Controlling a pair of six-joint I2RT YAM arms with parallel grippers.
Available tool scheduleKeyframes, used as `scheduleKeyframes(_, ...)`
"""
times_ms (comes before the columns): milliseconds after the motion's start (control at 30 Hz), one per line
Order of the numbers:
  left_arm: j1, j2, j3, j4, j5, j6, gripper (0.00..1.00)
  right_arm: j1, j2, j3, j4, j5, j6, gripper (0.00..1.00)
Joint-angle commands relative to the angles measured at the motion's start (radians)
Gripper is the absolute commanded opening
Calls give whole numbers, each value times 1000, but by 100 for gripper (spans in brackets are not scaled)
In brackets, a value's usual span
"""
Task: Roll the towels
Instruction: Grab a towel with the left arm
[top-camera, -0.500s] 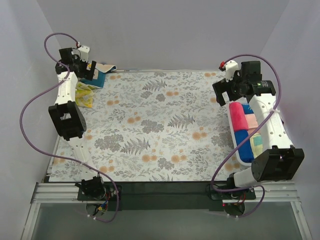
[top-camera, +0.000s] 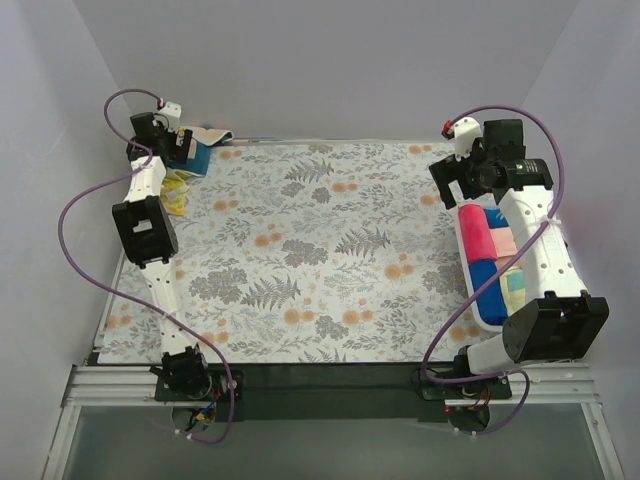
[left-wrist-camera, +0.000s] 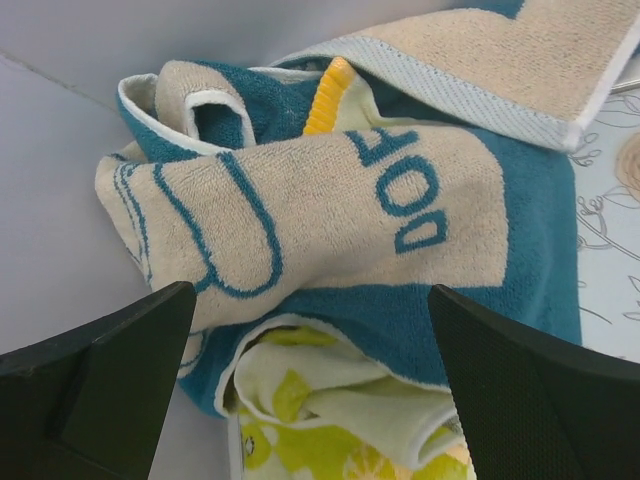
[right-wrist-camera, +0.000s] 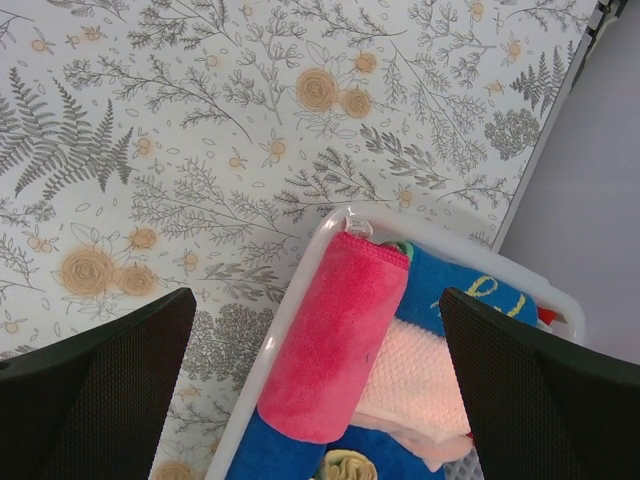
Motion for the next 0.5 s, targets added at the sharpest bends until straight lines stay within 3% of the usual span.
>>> scheduleKeyframes(0,13,6,27,126,-34,-2,98,7,-15,20,4,28,-1,98)
scheduleKeyframes(300,45,105,103,214,-30,-84,97,13,-23,24,-3,79,7,98)
scheduleKeyframes(433,54,121,96,291,19,-98,75,16,-35,21,-6,91,12,98)
scheduleKeyframes(467,54,124,97,304,27,-92,62,16,-37,14,-6,91,13,98)
